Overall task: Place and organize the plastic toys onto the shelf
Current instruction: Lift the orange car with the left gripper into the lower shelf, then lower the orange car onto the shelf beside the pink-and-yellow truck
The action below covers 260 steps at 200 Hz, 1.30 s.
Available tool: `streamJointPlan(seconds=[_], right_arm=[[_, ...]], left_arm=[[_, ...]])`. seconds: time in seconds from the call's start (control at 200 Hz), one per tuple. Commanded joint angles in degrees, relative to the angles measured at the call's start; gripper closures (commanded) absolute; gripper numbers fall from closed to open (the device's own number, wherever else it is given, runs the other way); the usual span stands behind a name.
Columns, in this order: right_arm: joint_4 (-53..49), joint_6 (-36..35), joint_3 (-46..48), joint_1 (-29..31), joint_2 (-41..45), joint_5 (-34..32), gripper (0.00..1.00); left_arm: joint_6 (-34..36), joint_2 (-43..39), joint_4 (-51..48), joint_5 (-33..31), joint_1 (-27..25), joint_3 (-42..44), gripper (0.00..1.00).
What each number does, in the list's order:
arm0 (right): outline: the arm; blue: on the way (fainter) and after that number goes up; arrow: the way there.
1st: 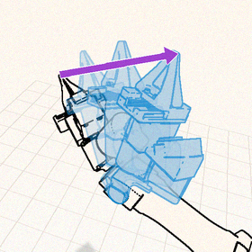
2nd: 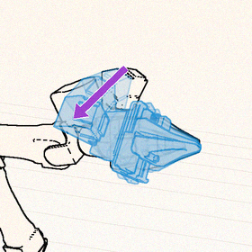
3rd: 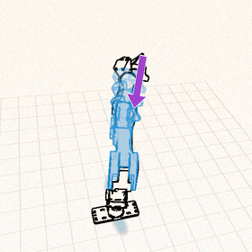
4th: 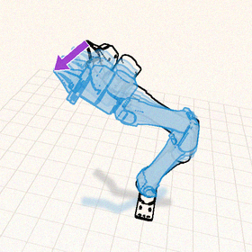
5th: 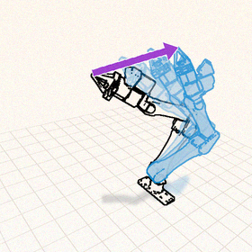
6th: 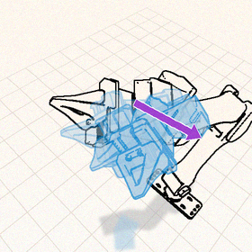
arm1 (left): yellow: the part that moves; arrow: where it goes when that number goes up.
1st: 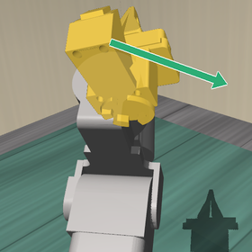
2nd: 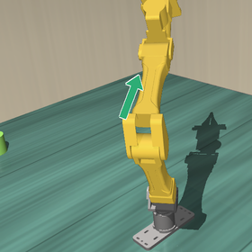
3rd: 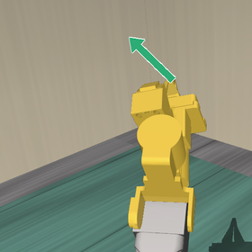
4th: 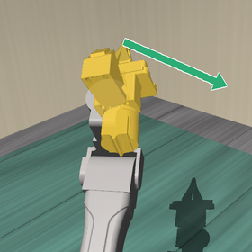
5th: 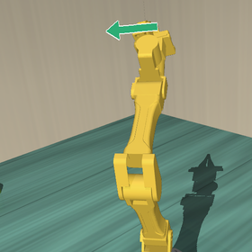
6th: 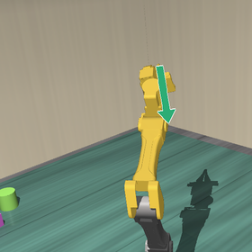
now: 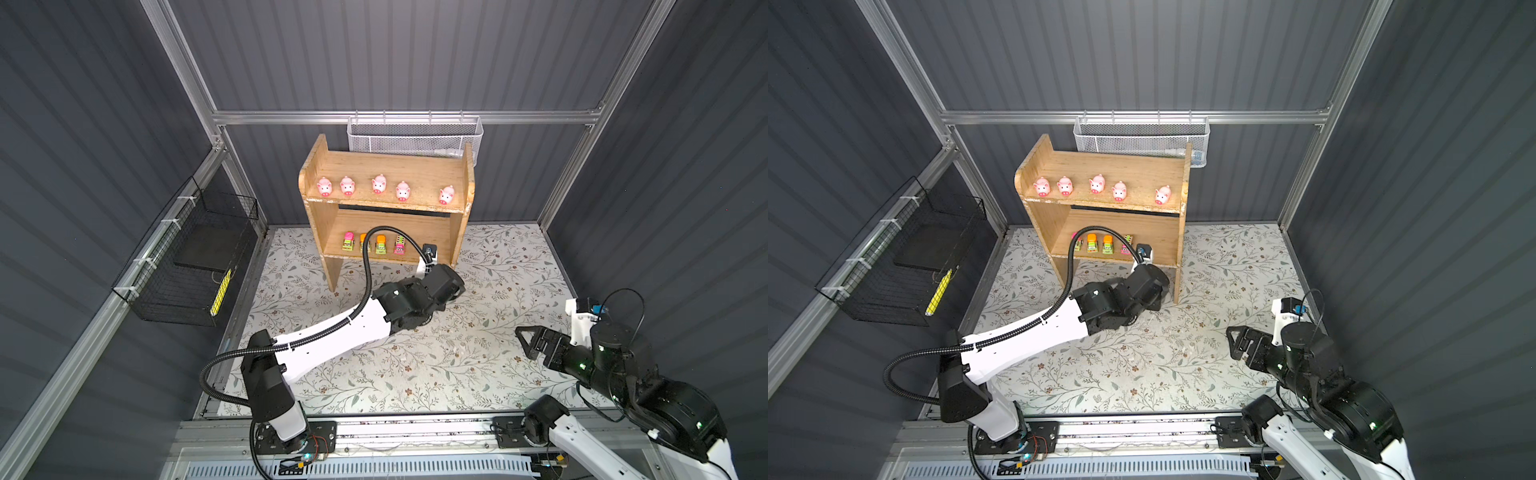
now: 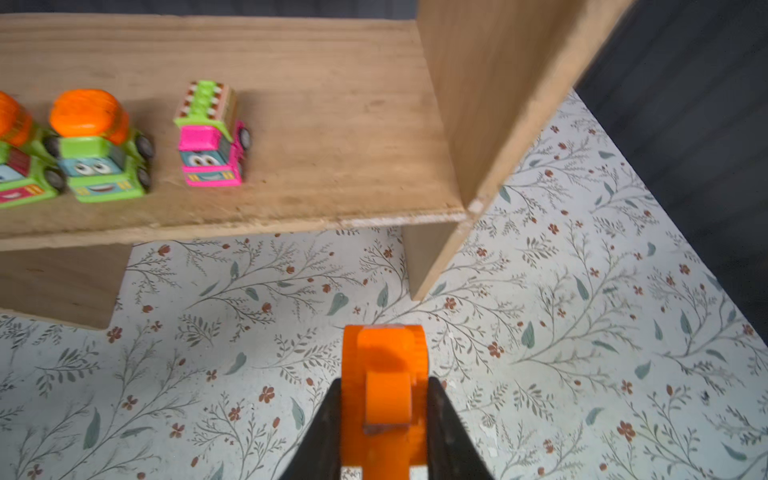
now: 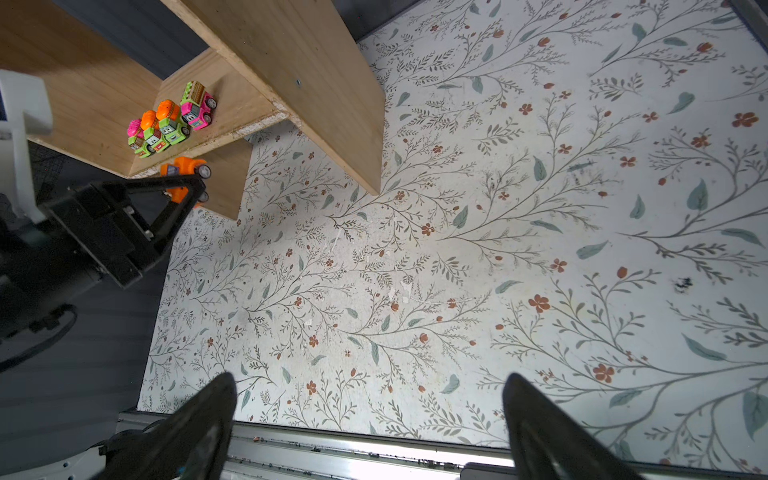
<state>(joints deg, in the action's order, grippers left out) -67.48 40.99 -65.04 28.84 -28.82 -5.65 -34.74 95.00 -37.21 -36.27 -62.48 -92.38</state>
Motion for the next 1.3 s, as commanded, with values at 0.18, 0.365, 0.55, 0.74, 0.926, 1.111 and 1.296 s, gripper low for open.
streamJointPlan(seconds=[0.18, 0.365, 0.55, 0.74, 0.926, 1.111, 1.296], right_arm=[[-1.0, -1.1, -2.0, -0.2, 1.2, -0.3, 0.01], [0.0, -2.4, -1.0, -0.2, 1.7, 1.9, 0.01], [6.1, -4.2, 1.6, -0.1, 0.9, 8.5, 0.01], [9.7, -7.2, 0.6, -0.2, -3.0, 10.1, 0.01], [10.9, -8.7, -1.5, -0.2, -6.1, 9.7, 0.01], [10.5, -9.8, -2.4, -0.2, -7.2, 8.8, 0.01], [10.0, -10.1, -2.7, -0.2, -7.3, 8.1, 0.01]], left_arm=[[3.0, 3.0, 0.8, 0.6, 4.9, -5.2, 0.73], [3.8, 6.6, 2.3, 1.6, 6.7, -7.7, 0.73], [4.2, 9.2, 3.7, 3.3, 8.1, -9.7, 0.72], [4.7, 12.0, 2.7, 4.1, 9.6, -12.9, 0.72], [5.4, 14.6, 2.8, 5.1, 11.0, -16.0, 0.72], [5.7, 17.0, 3.2, 5.7, 11.9, -17.9, 0.72], [6.2, 19.2, 2.8, 6.3, 12.5, -20.4, 0.71]])
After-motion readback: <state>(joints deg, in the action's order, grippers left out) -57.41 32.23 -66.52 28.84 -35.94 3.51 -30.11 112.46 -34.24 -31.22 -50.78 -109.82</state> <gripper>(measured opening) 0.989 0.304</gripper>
